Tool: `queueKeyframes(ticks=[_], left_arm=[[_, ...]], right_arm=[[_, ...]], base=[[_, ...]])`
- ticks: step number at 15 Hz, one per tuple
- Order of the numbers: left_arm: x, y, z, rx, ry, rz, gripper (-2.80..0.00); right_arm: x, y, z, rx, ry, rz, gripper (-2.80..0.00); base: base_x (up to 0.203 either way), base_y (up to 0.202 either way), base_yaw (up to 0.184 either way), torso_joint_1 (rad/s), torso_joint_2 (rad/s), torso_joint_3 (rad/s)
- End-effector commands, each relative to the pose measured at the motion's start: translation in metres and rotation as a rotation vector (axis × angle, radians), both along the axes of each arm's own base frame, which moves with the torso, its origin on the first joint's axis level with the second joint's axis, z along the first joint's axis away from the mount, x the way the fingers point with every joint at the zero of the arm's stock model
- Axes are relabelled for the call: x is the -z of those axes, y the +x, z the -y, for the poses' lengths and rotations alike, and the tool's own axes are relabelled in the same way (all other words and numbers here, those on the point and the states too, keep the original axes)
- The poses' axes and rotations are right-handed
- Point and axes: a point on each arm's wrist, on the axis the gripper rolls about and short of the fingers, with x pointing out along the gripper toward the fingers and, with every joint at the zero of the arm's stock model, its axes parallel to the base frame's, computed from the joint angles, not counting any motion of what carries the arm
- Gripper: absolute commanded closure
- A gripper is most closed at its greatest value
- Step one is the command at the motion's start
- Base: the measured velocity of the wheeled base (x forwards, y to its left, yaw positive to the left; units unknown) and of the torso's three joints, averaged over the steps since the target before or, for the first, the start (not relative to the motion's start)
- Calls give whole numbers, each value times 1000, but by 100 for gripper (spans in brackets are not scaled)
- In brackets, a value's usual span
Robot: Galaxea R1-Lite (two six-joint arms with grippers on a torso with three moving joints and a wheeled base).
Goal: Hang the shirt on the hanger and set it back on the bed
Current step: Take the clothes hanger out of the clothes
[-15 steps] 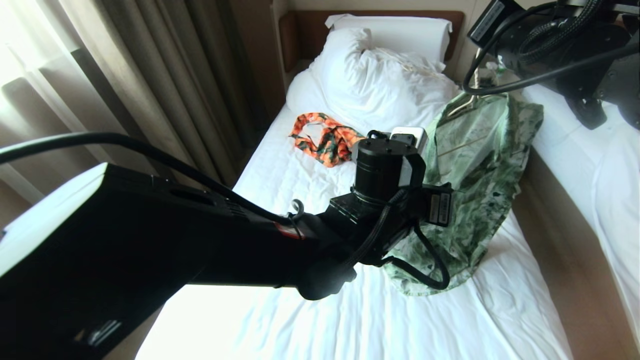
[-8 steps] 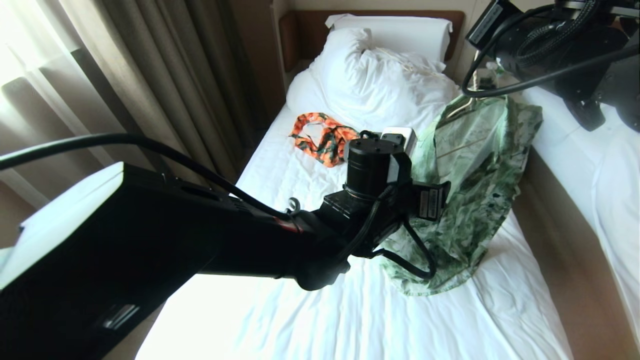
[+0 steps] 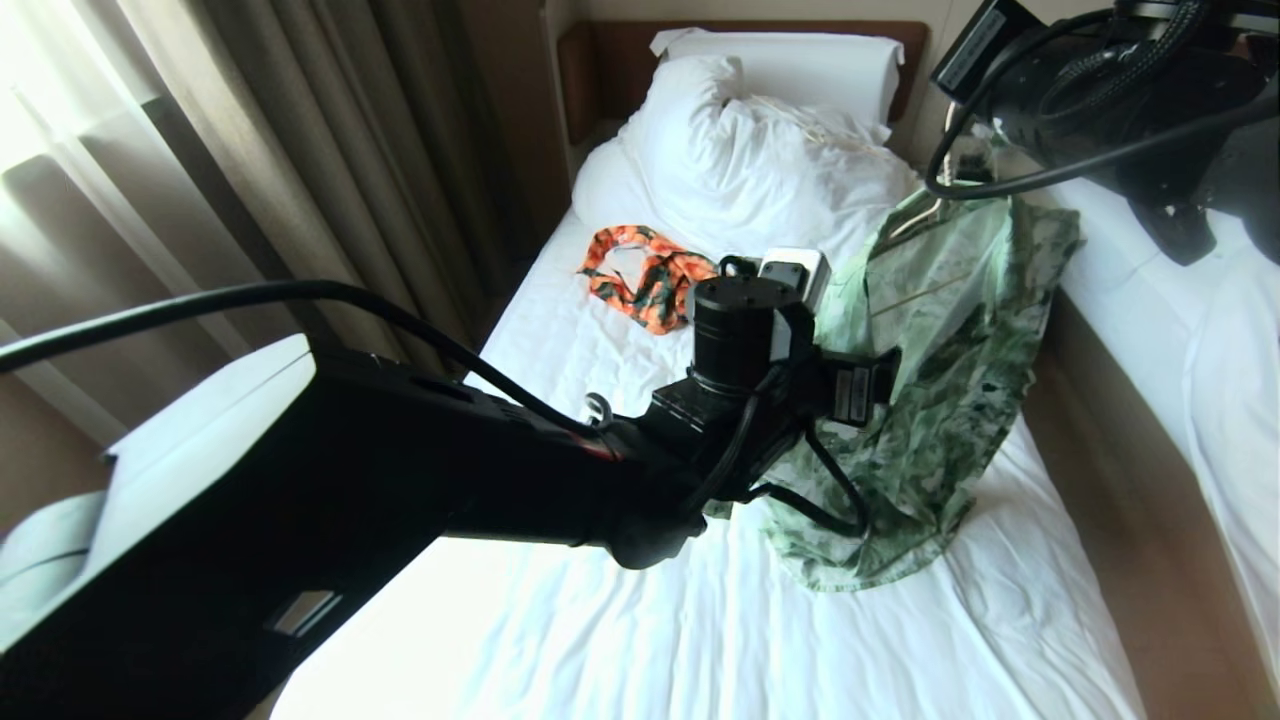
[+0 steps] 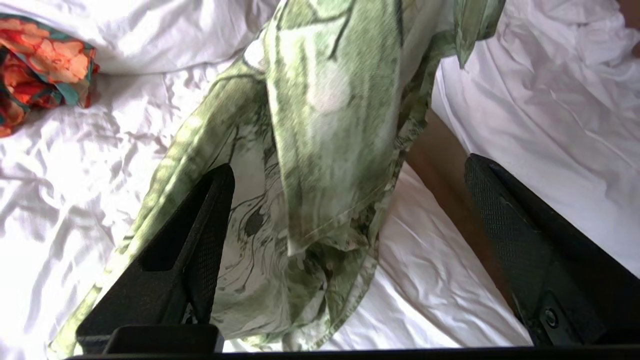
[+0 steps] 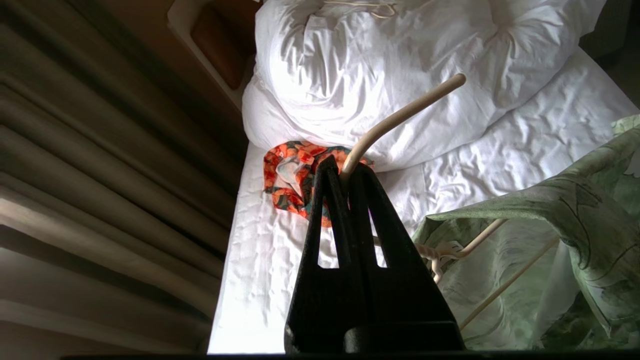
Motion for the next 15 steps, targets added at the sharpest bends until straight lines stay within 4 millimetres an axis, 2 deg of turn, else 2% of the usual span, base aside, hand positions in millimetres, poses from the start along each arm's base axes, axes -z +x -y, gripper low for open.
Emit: queueKeyframes(ticks=[1, 8, 9, 15], left_arm=[[-2, -5, 6, 15, -11, 10, -280], [-8, -23, 21, 57, -29, 22, -280], [-9, -23, 22, 56, -33, 24, 0], [-12, -21, 19, 49, -39, 28, 0]], right_arm=[[0, -1, 0, 0, 6, 1, 0], [5, -6, -10, -36, 14, -16, 0], [4, -9, -10, -40, 16, -14, 0], [2, -14, -10, -47, 17, -11, 0]], base=[[0, 0, 0, 0, 0, 0], [0, 0, 0, 0, 0, 0], [0, 0, 0, 0, 0, 0], [0, 0, 0, 0, 0, 0]])
